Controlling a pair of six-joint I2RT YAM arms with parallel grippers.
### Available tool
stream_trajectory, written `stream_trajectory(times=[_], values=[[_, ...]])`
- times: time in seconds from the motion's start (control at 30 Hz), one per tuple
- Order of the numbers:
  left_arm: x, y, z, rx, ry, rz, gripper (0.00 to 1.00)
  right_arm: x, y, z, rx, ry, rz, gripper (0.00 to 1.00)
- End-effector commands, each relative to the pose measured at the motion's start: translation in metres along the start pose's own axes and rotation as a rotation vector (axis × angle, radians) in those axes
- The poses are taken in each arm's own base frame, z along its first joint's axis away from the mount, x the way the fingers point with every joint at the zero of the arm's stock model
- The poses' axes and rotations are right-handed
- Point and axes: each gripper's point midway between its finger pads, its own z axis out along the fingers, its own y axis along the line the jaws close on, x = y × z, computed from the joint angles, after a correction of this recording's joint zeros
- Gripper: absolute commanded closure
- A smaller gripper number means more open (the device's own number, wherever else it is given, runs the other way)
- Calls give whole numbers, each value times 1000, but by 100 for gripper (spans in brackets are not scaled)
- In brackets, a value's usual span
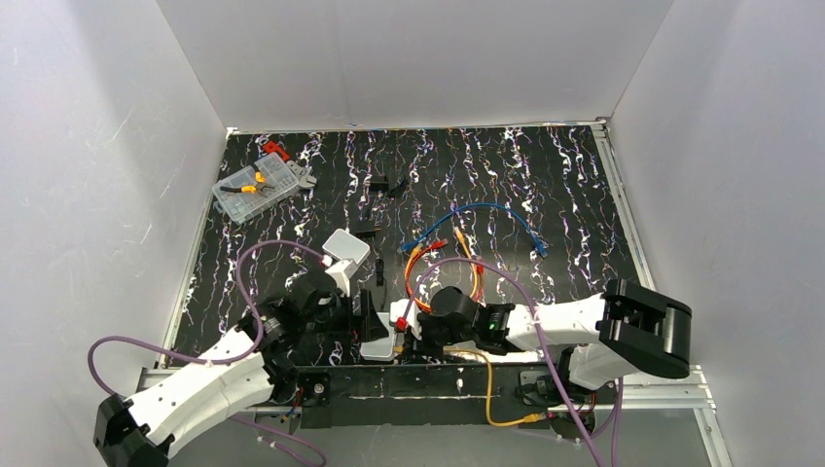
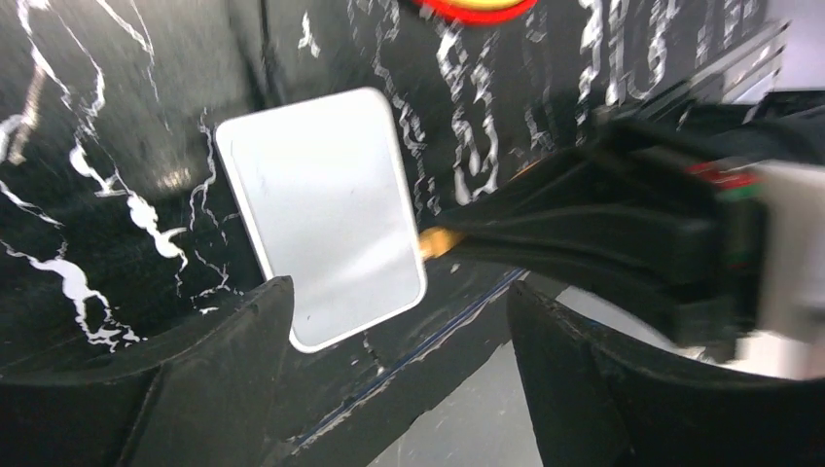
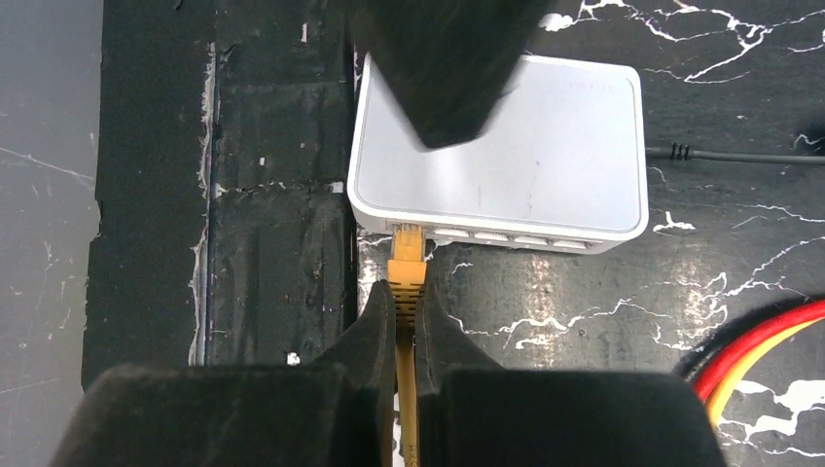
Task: Insert the plug into the switch port
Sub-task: Insert the connector into the switch port.
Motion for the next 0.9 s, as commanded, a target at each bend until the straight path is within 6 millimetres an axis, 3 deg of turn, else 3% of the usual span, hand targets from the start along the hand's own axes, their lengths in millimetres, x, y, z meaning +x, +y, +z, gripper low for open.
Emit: stream_trajectory(times=[0.0, 0.3, 0.57, 0.73, 0.87], values=[[-27, 1, -29, -114, -103, 14, 18, -22, 2, 7, -3, -63, -6, 99], [-47, 12, -54, -230, -219, -6, 5, -7, -10, 11, 62, 35, 35, 99], [-60, 9, -74, -241, -290, 27, 2, -21, -39, -1, 225, 89, 38, 61], [-67, 4, -90, -242, -331, 60, 2, -43, -64, -20, 367, 66, 40, 49], [-71, 1, -103, -239, -361, 92, 2, -57, -94, -43, 509, 51, 118, 47]])
